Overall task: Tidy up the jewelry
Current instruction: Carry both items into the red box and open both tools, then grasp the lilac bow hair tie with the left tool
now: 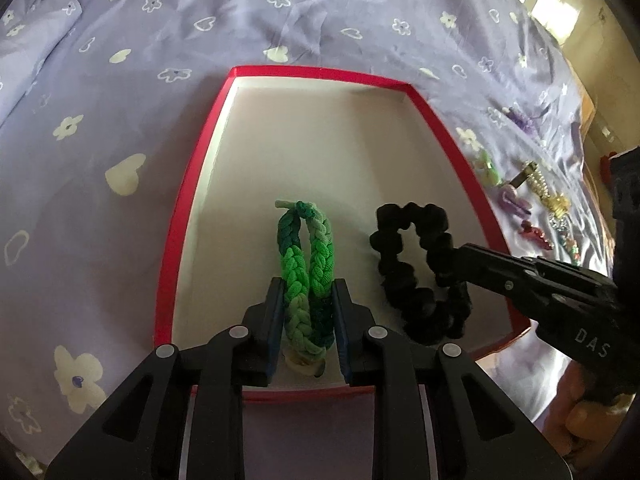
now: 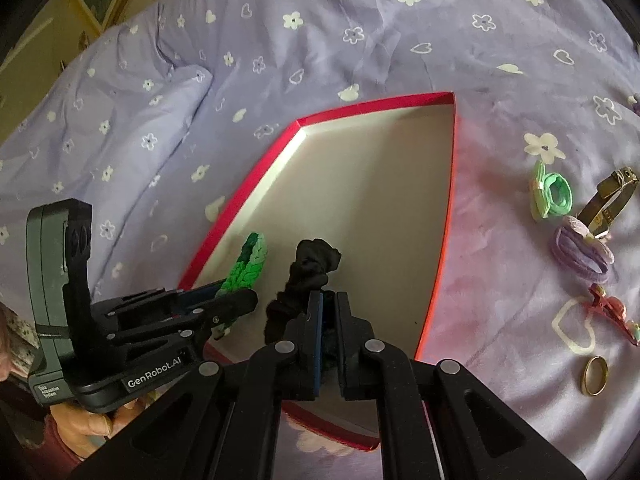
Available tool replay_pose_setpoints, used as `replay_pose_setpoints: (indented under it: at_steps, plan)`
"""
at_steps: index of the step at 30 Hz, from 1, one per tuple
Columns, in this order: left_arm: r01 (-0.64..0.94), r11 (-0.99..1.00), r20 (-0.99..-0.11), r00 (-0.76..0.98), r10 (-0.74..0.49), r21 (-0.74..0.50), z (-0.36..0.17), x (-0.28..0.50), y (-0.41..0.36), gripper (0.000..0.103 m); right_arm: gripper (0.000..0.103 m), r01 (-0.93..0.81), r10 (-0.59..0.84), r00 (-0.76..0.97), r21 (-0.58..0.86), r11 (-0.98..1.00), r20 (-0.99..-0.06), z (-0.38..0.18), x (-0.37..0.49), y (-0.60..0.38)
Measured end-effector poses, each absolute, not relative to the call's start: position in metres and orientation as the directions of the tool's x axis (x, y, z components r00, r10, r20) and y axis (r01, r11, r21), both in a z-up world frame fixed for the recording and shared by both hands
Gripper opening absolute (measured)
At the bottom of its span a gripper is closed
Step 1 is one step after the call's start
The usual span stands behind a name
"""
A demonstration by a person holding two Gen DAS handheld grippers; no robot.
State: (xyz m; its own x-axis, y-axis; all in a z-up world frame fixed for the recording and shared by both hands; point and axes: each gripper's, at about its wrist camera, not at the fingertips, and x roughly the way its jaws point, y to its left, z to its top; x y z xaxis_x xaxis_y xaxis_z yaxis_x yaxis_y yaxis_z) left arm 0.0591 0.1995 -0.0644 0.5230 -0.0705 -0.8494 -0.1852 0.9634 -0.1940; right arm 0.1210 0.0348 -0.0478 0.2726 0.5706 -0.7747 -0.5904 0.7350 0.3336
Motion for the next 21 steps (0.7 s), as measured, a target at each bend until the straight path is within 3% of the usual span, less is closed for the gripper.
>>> replay_pose_setpoints:
  at_steps: [6,10,21]
  plan:
    - [-0.196,0.963,-0.851,0.522,-0.058,-0.186,-0.065,0.057,0.201,0.035,0.014,-0.598,0.566,0.268,0.326,0.732,-0.779,-0.049,0.119,0.036]
    - [-0.205,0.962,-0.846,0.530,-0.045,-0.180,-0.061,0.054,0.202,0.048,0.039,-0.596,0.582,0.277,0.338,0.728,-0.765,-0.043,0.117,0.032]
    - [-0.199,0.964,-0.819,0.573,-0.030,-0.174,-0.036,0.048,0.193,0.049,0.040,-0.552,0.598,0.364,0.352,0.756,-0.714,-0.015,0.112,-0.013]
